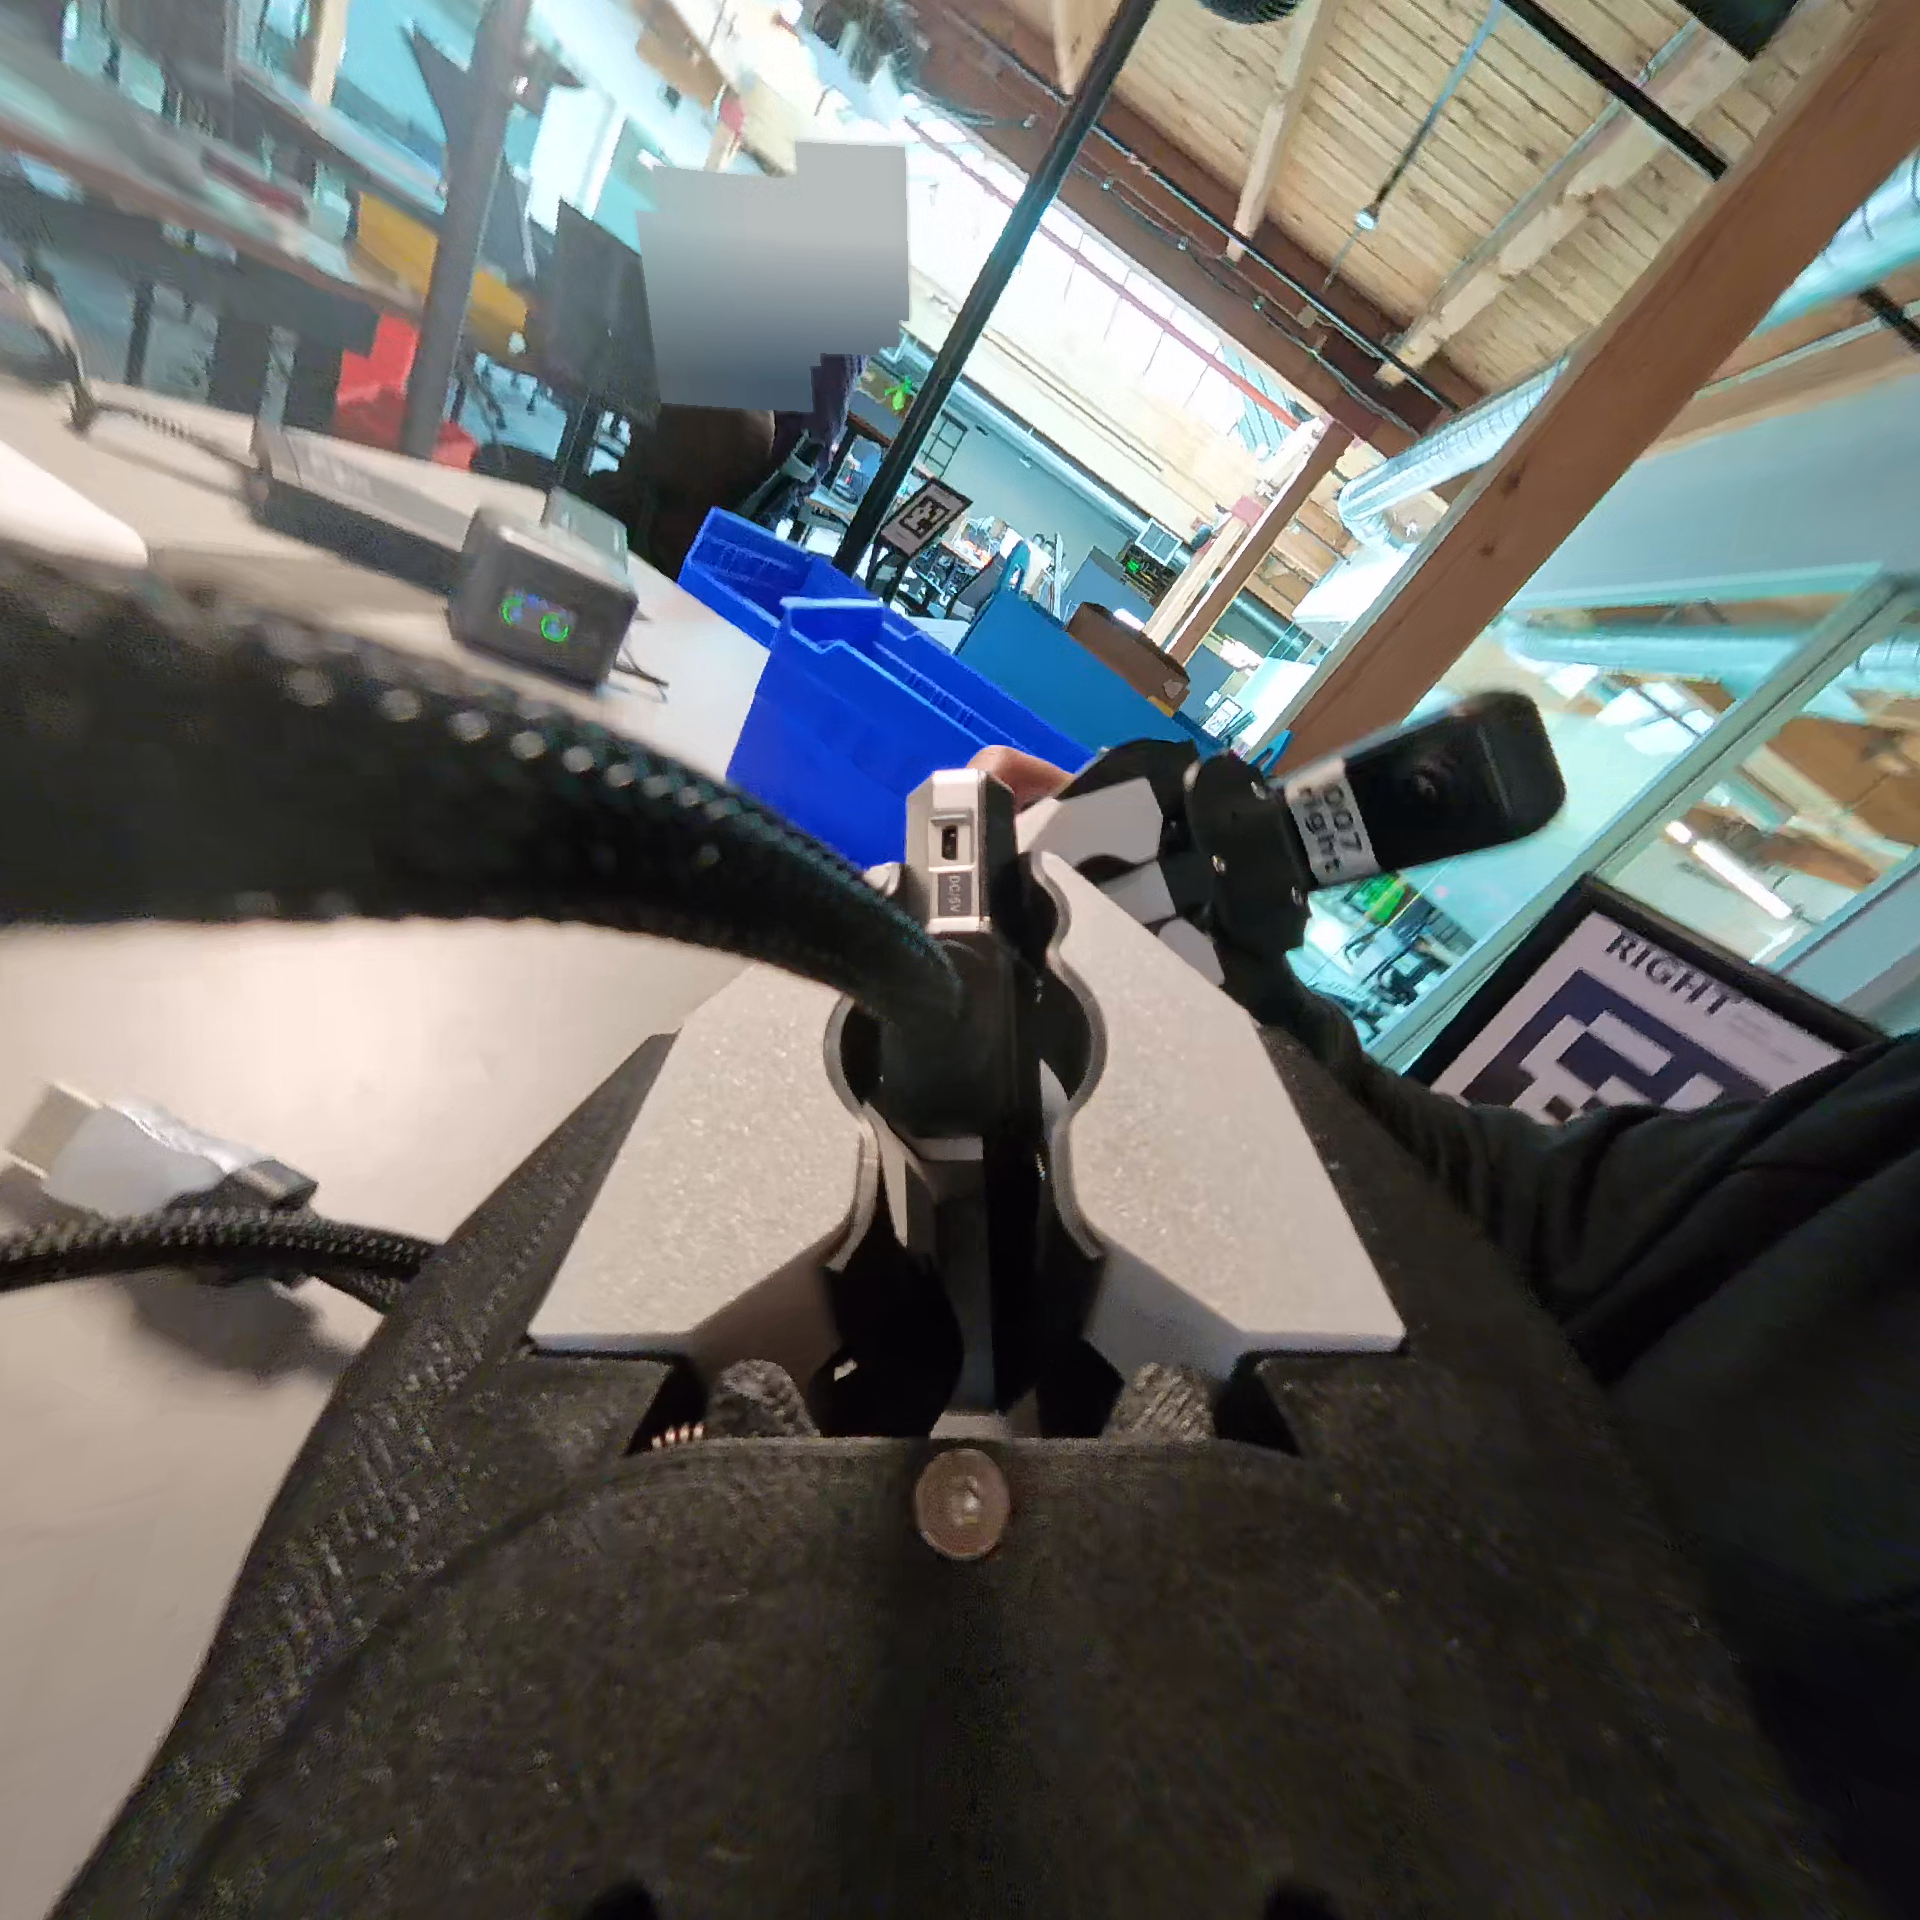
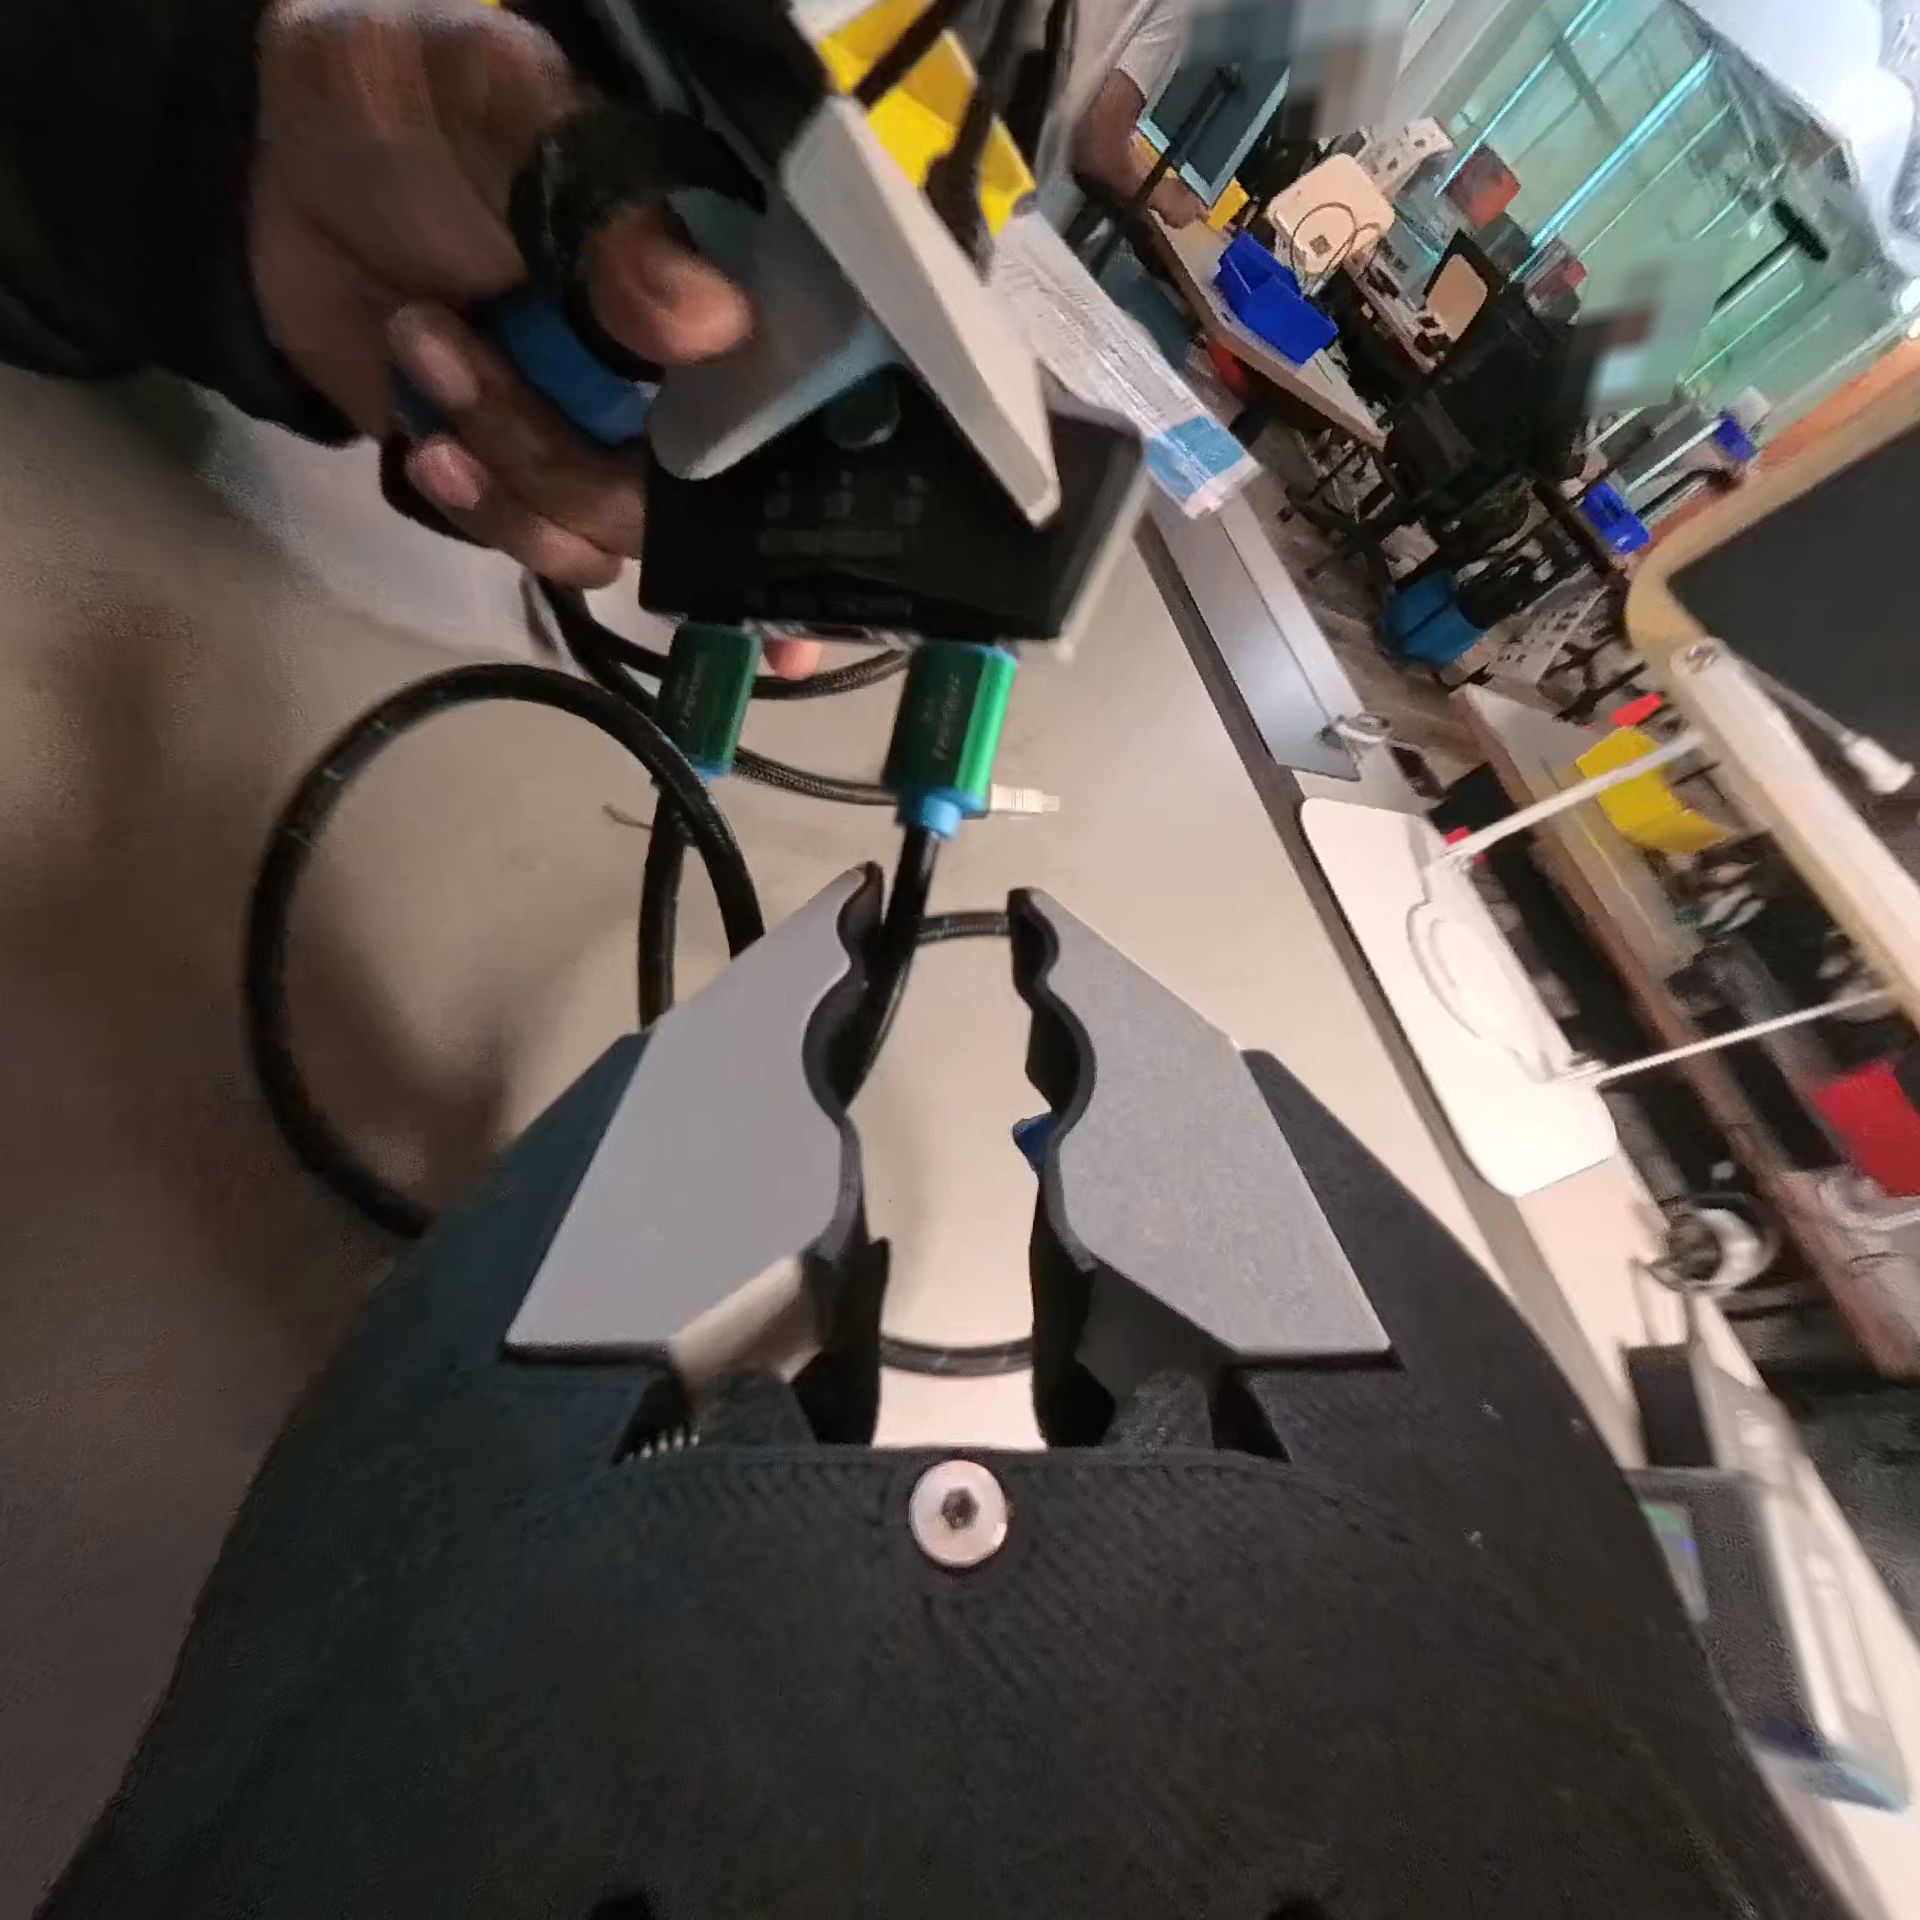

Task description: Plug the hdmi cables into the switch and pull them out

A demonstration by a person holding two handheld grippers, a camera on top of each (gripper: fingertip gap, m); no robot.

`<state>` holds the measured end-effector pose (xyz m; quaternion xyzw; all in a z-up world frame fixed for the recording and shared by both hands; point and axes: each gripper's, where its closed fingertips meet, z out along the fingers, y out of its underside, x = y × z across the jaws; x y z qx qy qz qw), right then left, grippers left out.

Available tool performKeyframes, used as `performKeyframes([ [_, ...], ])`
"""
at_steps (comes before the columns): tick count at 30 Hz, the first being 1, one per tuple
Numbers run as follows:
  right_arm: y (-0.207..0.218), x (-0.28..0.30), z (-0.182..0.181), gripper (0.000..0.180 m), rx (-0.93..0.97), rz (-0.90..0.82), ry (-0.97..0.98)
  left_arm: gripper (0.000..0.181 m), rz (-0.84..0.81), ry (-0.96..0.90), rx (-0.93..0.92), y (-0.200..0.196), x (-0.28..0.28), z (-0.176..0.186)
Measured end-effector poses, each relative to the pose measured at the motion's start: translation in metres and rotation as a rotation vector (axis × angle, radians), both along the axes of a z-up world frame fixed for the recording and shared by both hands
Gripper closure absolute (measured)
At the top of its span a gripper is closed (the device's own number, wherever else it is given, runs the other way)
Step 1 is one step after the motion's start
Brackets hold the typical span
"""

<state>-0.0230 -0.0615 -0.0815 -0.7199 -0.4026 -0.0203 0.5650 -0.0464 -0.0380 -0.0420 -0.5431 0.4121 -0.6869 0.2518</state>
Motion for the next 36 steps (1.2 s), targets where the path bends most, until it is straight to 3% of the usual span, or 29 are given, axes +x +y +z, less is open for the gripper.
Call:
performKeyframes([
  [1, -0.002, 0.001, 0.006, 0.149, -0.019, 0.006, 0.055, 0.157, -0.006, -0.017, 0.040, -0.003, -0.002, 0.005],
  [5, -0.010, -0.014, 0.025, 0.138, -0.074, 0.083, 0.246, 0.157, -0.071, -0.068, 0.160, -0.019, -0.010, 0.019],
  [12, -0.023, -0.045, 0.038, 0.133, -0.148, 0.182, 0.288, 0.158, -0.139, -0.092, 0.156, -0.020, -0.026, 0.030],
  [20, -0.012, -0.066, 0.042, 0.135, -0.271, 0.125, 0.341, 0.158, -0.232, -0.104, 0.149, -0.045, -0.024, 0.031],
  [27, -0.004, -0.061, 0.051, 0.157, -0.264, 0.008, 0.458, 0.107, -0.128, -0.063, 0.035, -0.024, -0.018, 0.032],
  [32, -0.008, -0.033, 0.083, 0.161, -0.173, -0.078, 0.482, 0.106, -0.147, -0.062, 0.019, -0.022, -0.027, 0.040],
  [36, -0.020, -0.005, 0.132, 0.161, -0.070, -0.133, 0.534, 0.110, -0.135, -0.126, 0.075, -0.023, -0.037, 0.055],
])
